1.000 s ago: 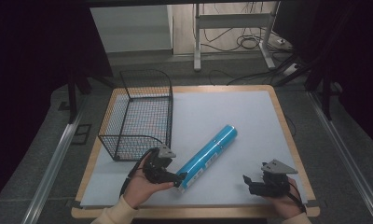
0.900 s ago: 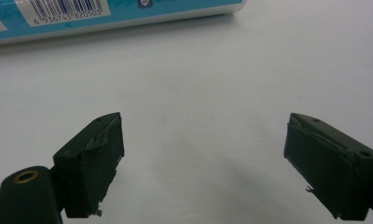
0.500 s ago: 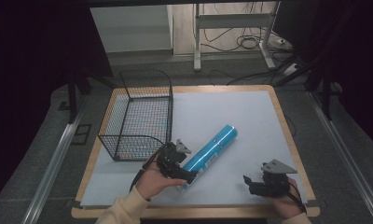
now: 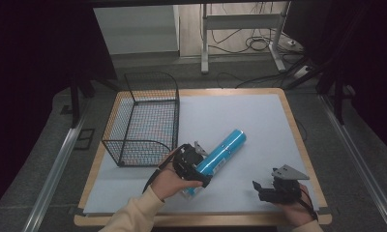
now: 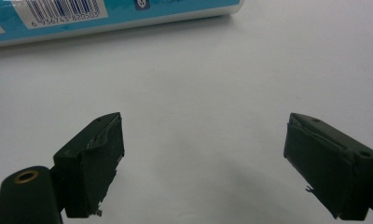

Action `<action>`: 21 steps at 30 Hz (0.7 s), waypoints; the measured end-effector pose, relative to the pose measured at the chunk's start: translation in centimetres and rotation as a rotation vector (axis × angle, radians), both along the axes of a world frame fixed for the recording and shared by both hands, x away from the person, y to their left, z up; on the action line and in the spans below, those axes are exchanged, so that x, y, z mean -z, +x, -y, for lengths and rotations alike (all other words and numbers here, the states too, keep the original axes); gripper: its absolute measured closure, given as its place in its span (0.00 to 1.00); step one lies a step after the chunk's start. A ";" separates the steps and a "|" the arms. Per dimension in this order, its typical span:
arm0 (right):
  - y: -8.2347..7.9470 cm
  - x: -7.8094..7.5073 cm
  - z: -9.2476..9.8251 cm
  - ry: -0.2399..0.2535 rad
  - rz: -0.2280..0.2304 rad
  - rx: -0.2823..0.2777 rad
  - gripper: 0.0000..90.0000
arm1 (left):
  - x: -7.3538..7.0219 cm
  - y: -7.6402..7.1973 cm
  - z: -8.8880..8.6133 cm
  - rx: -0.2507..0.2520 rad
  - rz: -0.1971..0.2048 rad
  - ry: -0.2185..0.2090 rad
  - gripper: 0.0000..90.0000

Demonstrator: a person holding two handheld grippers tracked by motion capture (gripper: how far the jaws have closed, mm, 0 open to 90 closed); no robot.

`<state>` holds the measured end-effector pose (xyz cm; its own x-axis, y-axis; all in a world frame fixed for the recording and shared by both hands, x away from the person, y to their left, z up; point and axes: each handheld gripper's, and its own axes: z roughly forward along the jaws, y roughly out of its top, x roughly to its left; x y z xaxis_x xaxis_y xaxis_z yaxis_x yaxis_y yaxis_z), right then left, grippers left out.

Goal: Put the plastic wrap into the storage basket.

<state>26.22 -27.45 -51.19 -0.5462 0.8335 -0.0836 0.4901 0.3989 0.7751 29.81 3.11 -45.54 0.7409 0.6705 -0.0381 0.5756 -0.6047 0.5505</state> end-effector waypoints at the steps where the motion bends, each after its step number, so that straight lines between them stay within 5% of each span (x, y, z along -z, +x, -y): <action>1: 0.0 0.0 0.0 -0.001 0.000 0.000 0.14 | 0.0 0.0 0.0 0.000 0.000 0.000 0.14; 14: 0.1 0.1 0.1 -0.002 -0.005 0.003 0.14 | 0.5 2.1 2.5 0.006 -0.038 0.012 0.15; 21: 0.1 0.1 0.1 -0.003 -0.006 0.006 0.14 | 1.7 4.1 4.3 0.001 -0.069 0.069 0.15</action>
